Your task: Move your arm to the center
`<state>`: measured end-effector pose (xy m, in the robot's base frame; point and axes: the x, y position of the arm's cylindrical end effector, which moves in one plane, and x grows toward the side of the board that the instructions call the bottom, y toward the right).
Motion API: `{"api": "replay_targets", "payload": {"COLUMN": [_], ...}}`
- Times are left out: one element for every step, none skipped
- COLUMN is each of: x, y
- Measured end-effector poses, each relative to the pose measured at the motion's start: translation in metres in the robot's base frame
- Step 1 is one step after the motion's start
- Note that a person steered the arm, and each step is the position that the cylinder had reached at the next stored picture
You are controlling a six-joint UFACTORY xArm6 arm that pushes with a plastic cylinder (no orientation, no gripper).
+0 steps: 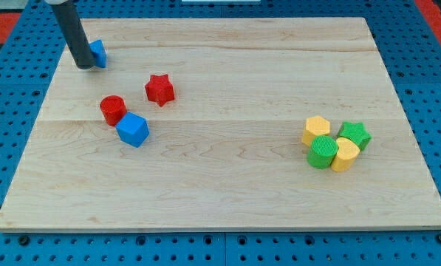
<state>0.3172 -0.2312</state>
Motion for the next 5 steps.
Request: {"api": "replay_targets", "payload": {"x": [-0.028,-0.032,-0.012,0.019,0.053], "y": [0.019,0.038,0.131,0.202,0.223]}}
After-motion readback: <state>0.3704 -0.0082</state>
